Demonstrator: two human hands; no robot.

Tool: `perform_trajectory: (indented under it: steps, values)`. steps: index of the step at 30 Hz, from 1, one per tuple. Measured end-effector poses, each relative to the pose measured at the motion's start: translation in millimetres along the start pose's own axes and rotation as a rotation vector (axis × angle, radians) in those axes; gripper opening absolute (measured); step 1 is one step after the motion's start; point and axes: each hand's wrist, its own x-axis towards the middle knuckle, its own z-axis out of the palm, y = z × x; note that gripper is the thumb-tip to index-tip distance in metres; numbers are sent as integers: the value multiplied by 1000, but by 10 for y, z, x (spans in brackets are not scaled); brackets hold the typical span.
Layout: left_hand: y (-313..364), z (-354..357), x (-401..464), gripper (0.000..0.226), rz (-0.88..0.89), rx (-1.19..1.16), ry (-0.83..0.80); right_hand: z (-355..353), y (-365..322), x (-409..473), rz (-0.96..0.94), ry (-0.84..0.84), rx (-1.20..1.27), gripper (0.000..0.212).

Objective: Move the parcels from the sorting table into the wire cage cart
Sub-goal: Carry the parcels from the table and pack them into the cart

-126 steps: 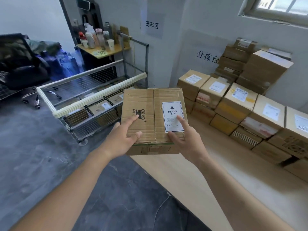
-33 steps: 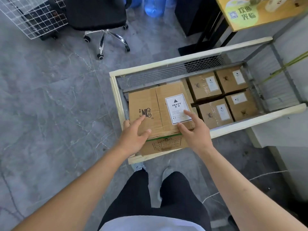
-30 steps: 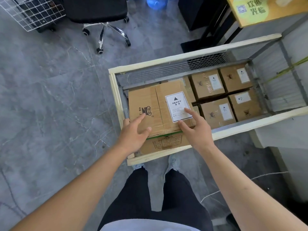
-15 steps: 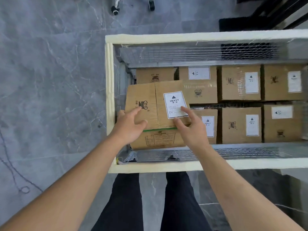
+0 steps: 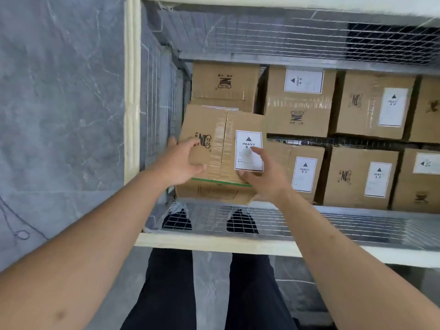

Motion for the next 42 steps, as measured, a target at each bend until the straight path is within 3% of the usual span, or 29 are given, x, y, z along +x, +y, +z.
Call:
perform_trajectory:
  steps: [5, 10, 21, 25, 29, 35, 42]
  values:
    - [-146, 215, -1, 99, -29, -61, 10, 125, 135, 60, 21, -121, -120, 94]
    - [-215, 243, 164, 111, -70, -105, 31, 158, 95, 260, -22, -139, -133, 111]
    - [-359, 431, -48, 105, -23, -168, 170, 167, 237, 88, -122, -158, -227, 106]
    - [-375, 631, 76, 118, -33, -125, 156, 233, 366, 216, -55, -150, -344, 121]
    - [-339, 831, 330, 139, -45, 63, 113, 347, 497, 417, -15, -151, -473, 133]
    - [-359, 1141, 856, 158, -80, 148, 95, 555, 661, 746, 39, -139, -530, 121]
    - [-504, 1330, 1126, 159, -103, 243, 154, 723, 800, 961, 25, -131, -418, 102]
